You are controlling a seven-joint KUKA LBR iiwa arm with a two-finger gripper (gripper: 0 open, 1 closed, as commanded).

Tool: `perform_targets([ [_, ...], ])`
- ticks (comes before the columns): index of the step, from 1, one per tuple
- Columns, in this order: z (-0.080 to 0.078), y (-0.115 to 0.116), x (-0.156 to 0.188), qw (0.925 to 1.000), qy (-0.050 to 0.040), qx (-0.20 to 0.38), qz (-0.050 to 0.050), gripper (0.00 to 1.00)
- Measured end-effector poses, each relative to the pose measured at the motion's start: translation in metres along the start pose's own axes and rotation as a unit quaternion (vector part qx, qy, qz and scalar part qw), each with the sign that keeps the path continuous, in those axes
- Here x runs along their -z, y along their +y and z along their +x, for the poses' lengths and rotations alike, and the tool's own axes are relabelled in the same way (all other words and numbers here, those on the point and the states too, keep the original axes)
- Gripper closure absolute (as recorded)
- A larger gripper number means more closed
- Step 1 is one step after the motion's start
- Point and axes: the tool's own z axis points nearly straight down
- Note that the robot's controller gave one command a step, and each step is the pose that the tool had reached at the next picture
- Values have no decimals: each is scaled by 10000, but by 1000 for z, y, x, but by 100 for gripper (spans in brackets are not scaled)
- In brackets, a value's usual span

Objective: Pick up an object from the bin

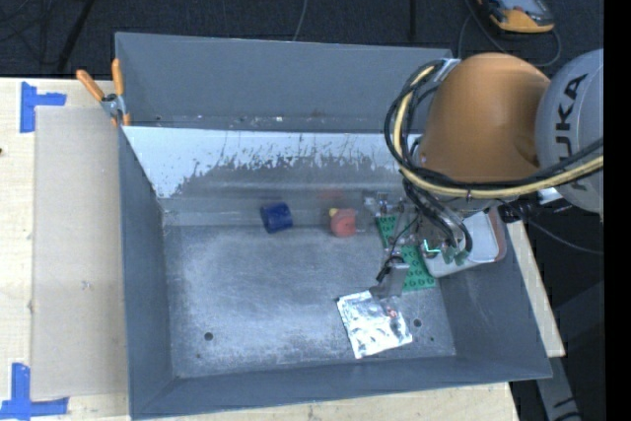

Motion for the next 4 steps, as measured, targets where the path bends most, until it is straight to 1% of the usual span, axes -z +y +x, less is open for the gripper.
perform_targets([
  [1, -27, -14, -111, 9844, -15, 1757, 3, 0],
  [2, -5, -56, -157, 9081, -18, 4188, 11, 0],
  [3, -6, -56, -155, 9088, -42, 4171, 12, 100],
  [4, -15, -60, -6, 9015, -81, 4326, 40, 100],
])
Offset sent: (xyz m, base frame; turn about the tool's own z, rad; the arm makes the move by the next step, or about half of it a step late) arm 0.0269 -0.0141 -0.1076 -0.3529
